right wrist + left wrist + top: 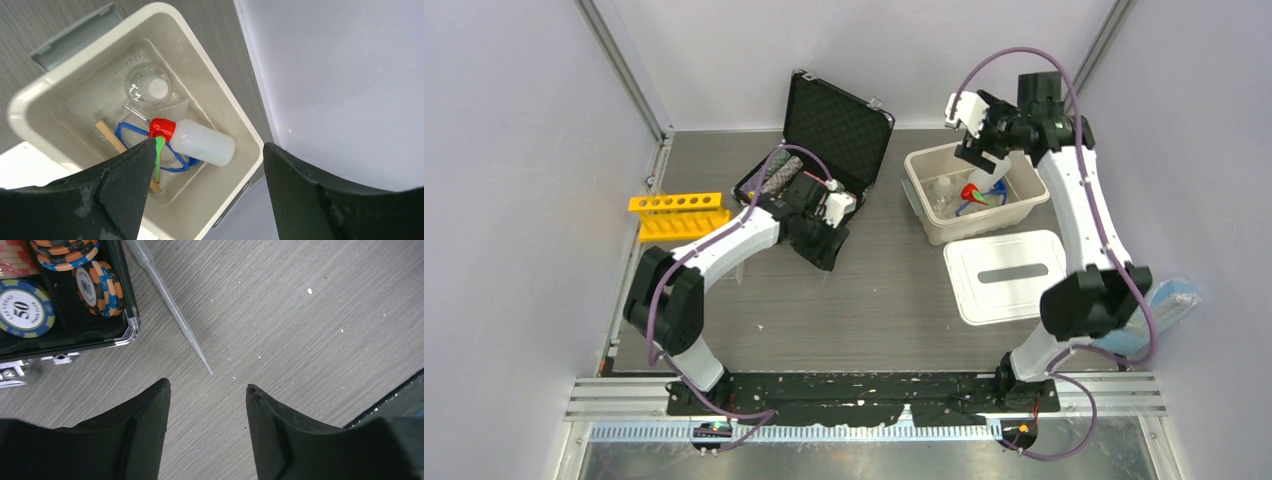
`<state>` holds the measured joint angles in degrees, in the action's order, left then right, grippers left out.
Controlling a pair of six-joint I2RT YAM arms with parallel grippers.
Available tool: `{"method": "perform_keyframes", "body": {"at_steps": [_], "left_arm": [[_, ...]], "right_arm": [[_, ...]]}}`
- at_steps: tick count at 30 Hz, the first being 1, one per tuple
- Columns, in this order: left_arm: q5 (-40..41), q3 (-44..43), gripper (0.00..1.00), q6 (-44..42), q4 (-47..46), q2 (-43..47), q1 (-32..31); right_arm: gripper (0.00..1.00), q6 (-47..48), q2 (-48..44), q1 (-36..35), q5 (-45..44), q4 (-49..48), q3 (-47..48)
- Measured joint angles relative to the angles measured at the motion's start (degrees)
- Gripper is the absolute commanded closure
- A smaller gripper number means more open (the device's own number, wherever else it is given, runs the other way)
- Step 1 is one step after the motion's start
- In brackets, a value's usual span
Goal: Organize the chemistry lab equipment
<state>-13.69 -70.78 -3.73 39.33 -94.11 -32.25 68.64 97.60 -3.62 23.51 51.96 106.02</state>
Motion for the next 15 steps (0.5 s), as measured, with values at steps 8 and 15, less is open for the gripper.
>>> {"method": "perform_keyframes", "body": {"at_steps": [8, 15], "left_arm": [[5.1, 0.4, 0.6, 5.0, -3.8, -4.7, -3.0], [8.4, 0.4, 0.68, 6.4, -6.0, -9.1, -3.4]], "right_arm": [[0.13, -9.5, -15.3, 0.3, 1.1, -6.3, -12.6], [0.13, -13.0, -16.6, 0.3, 1.0, -7.3, -17.0]]}}
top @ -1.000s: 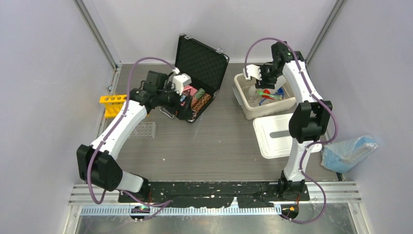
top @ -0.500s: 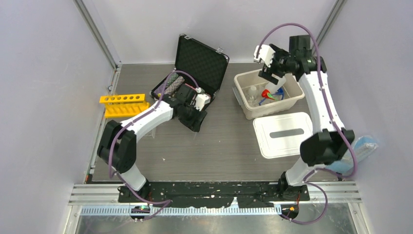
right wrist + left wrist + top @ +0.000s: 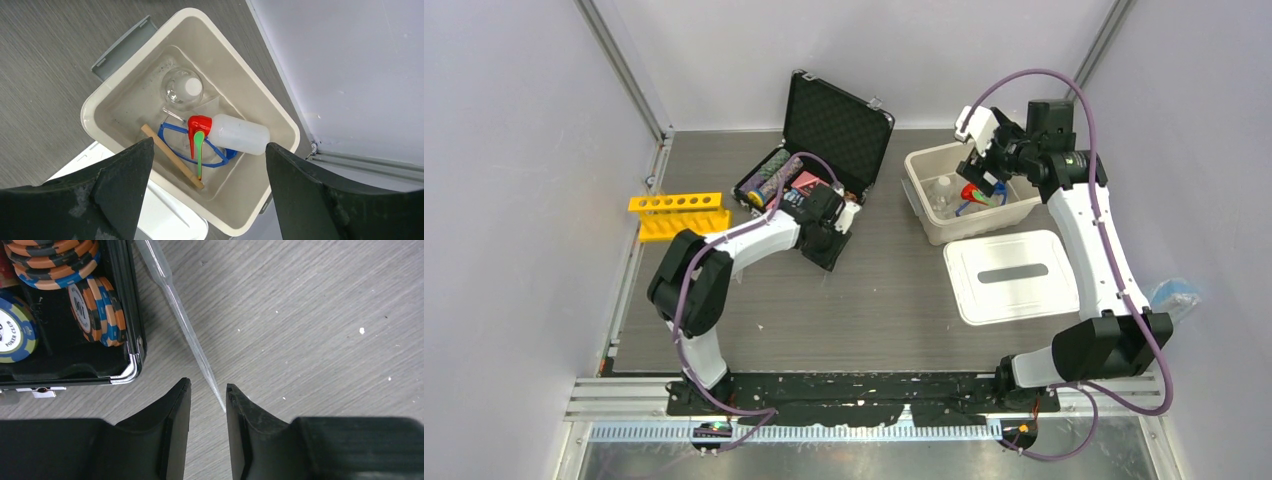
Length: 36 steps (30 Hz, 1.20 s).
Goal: Organize the chemistry lab equipment
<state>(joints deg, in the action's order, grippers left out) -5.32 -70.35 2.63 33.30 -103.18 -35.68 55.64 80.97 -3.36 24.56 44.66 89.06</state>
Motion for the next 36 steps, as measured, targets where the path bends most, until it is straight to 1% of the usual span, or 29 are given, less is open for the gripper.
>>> {"method": "perform_keyframes", "body": {"at_steps": [5, 10, 12, 15, 19, 21, 24, 26, 28, 30, 32, 34, 36], "left_arm": [[2.2, 0.0, 0.71, 0.3, -1.4, -1.4, -0.5], [2.7, 0.0, 0.74, 0.4, -2.1, -3.7, -1.0], [2.9, -0.5, 0.82, 0.6, -2.1, -4.4, -1.2], [2.8, -1.4, 1.0, 1.4, -2.6, -5.2, -1.3], [2.0, -2.4, 1.0, 1.9, -2.3, -5.5, -1.6], [0.0, -2.6, 1.0, 2.2, -2.1, -5.1, -1.4], [-6.1, -2.4, 1.0, 4.1, -2.2, -1.3, -0.3], [-10.7, -1.9, 1.0, 6.1, -3.8, 4.3, 1.1], [-14.5, -1.8, 1.0, 8.0, -6.9, 11.4, 2.7], [-18.6, -2.2, 1.0, 10.5, -11.6, 17.9, 4.3], [-22.3, -4.0, 1.0, 13.0, -16.6, 21.7, 5.7], [-25.5, -6.0, 1.0, 16.1, -23.2, 23.1, 6.2], [-28.1, -6.9, 1.0, 19.3, -29.3, 23.1, 6.2]], "right_arm": [[0.13, -1.6, -0.4, 0.0, 0.0, -0.2, 0.0], [0.13, -2.3, -2.1, 0.0, 0.0, -0.4, -0.9], [0.13, -2.5, -2.9, 0.0, 0.0, -0.5, -1.4], [0.12, -3.1, -3.7, 0.0, 0.0, -0.5, -2.1], [0.09, -6.0, -4.2, 0.0, 0.4, -0.9, -2.4], [0.08, -9.3, -4.2, 0.0, 1.0, -1.7, -2.3], [0.1, -16.9, -4.2, 0.0, 2.9, -3.7, -1.8], [0.12, -22.6, -4.2, 0.0, 4.9, -5.6, -1.0], [0.13, -30.5, -4.5, 0.0, 8.5, -9.9, -0.9], [0.14, -39.5, -5.8, 0.0, 12.1, -16.9, -3.1], [0.14, -50.2, -9.2, -0.4, 15.0, -27.3, -9.4], [0.14, -59.8, -12.0, -2.4, 16.6, -35.4, -14.2], [0.14, -65.4, -12.0, -5.3, 17.4, -41.0, -14.8]]}}
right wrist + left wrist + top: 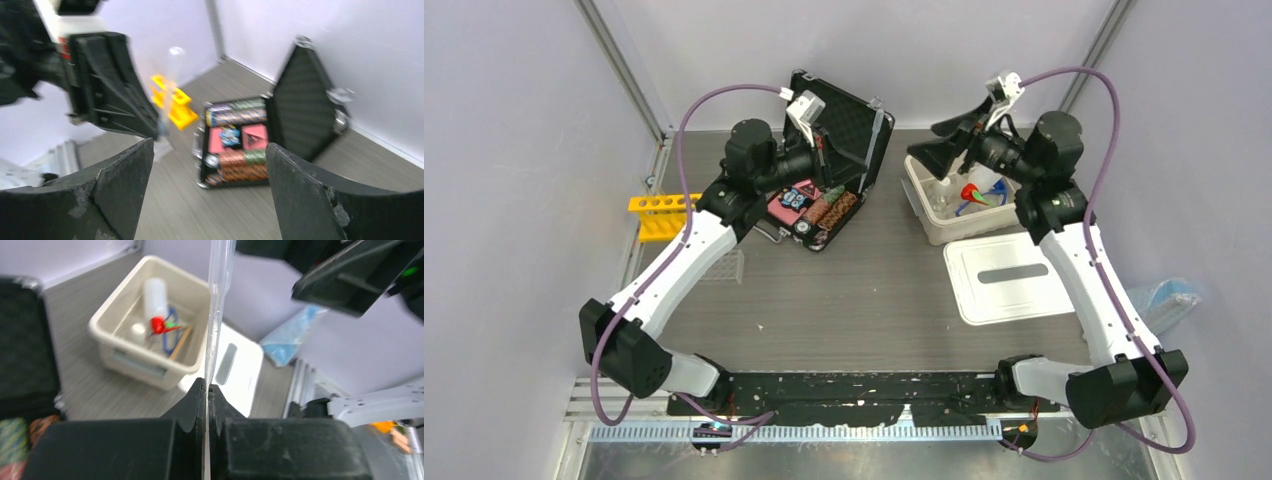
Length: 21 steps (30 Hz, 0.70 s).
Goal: Organize the chemistry lab equipment
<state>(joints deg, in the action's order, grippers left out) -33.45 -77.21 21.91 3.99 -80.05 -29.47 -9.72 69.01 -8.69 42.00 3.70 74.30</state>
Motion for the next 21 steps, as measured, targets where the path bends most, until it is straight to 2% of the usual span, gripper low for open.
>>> {"method": "perform_keyframes", "body": {"at_steps": [4, 8, 9, 12, 13, 14, 15, 16, 17, 19, 20, 21], "left_arm": [[-5.1, -0.9, 1.0, 7.2, -9.5, -1.7, -0.1], [-7.6, -1.1, 1.0, 11.8, -13.6, -3.3, -0.6], [-7.9, -1.1, 1.0, 12.6, -14.1, -3.5, -0.7], [-8.7, -1.1, 1.0, 14.2, -15.3, -3.5, -0.9], [-8.8, -1.1, 1.0, 14.7, -15.7, -3.5, -0.9], [-8.9, -1.1, 1.0, 15.0, -16.0, -3.5, -0.9], [-8.9, -1.1, 1.0, 15.2, -16.2, -3.5, -0.9], [-8.8, -1.1, 0.9, 15.2, -16.2, -3.5, -1.0], [-8.8, -1.1, 0.69, 15.2, -16.2, -3.5, -1.0], [-8.6, -1.1, 0.23, 14.6, -16.0, -3.5, -1.0], [-8.6, -1.1, 0.05, 14.5, -15.6, -3.5, -1.0], [-8.5, -1.2, 0.01, 14.0, -14.8, -3.5, -1.0]], "right_arm": [[0.16, -9.2, 2.4, -5.4, 1.0, -10.9, 0.2], [0.28, -15.4, 6.5, -7.9, 1.5, -17.3, 1.3], [0.36, -16.5, 7.4, -8.4, 1.6, -18.4, 1.4], [0.5, -19.0, 9.2, -9.4, 1.7, -20.0, 1.5], [0.64, -19.5, 9.5, -9.6, 1.7, -20.2, 1.5], [0.71, -19.9, 9.7, -9.7, 1.8, -20.3, 1.5], [0.84, -20.2, 9.9, -9.8, 1.9, -20.4, 1.6], [0.89, -20.5, 10.0, -9.9, 2.2, -20.4, 1.9], [0.93, -20.6, 10.1, -10.0, 2.5, -20.4, 2.2], [0.95, -20.9, 10.1, -10.2, 3.2, -20.4, 3.0], [0.95, -20.8, 10.1, -10.2, 3.3, -20.4, 3.5], [0.95, -20.5, 10.1, -10.0, 3.4, -20.2, 3.9]]}}
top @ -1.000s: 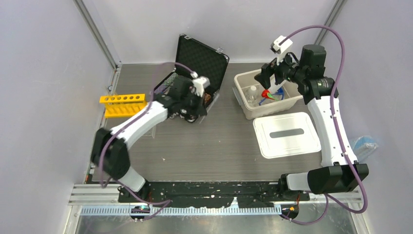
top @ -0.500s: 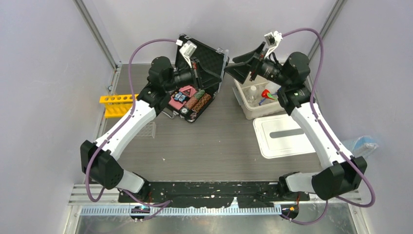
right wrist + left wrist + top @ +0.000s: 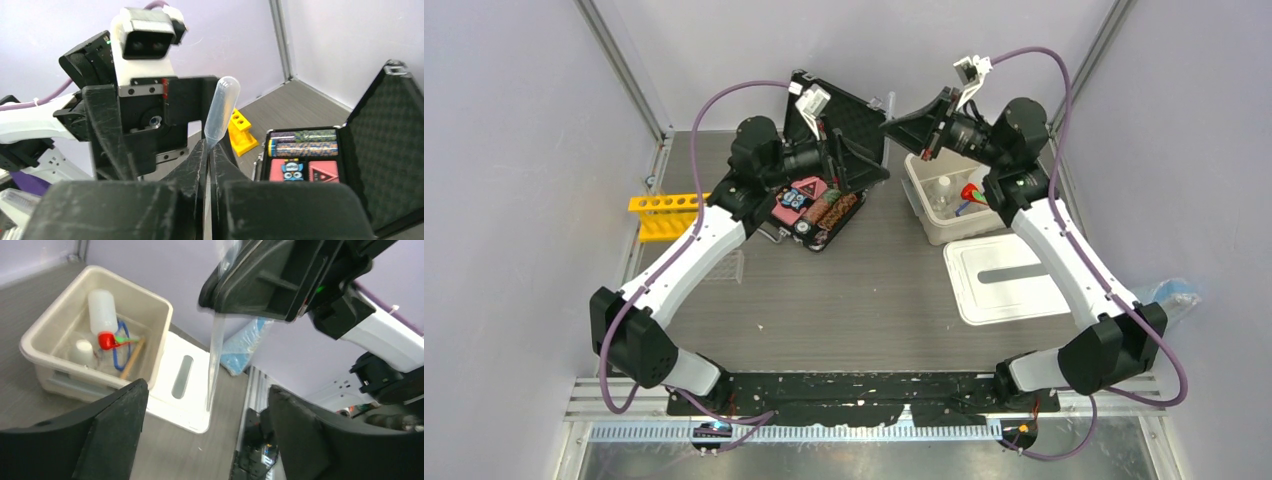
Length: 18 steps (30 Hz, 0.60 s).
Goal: Organize the chemistry lab equipment
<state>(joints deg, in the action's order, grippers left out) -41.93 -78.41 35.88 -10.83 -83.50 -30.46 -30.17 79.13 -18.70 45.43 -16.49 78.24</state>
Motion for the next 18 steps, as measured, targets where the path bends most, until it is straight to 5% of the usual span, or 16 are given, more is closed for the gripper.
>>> {"method": "perform_keyframes", "body": {"at_steps": [4, 9, 15, 17, 18], "left_arm": [[1.3, -0.2, 0.01, -4.6, 6.6, 0.1, 0.2], [6.1, -1.7, 0.0, -16.2, 20.0, 0.3, 0.6], [9.7, -2.9, 0.0, -24.9, 28.4, 0.1, 0.6], [10.1, -2.9, 0.0, -26.2, 29.3, -0.2, 0.5], [10.4, -2.9, 0.0, -27.1, 29.7, -0.4, 0.4]], "right_arm": [[0.92, 9.6, 0.0, 3.3, 1.5, 7.8, 4.5], [0.91, 41.9, 2.4, 11.0, -1.0, 29.2, 15.2], [0.94, 74.1, 9.8, 15.0, -9.7, 46.5, 17.4], [0.87, 80.6, 13.7, 15.4, -12.0, 49.7, 17.3], [0.75, 83.7, 15.9, 15.6, -13.1, 51.0, 17.3]]}}
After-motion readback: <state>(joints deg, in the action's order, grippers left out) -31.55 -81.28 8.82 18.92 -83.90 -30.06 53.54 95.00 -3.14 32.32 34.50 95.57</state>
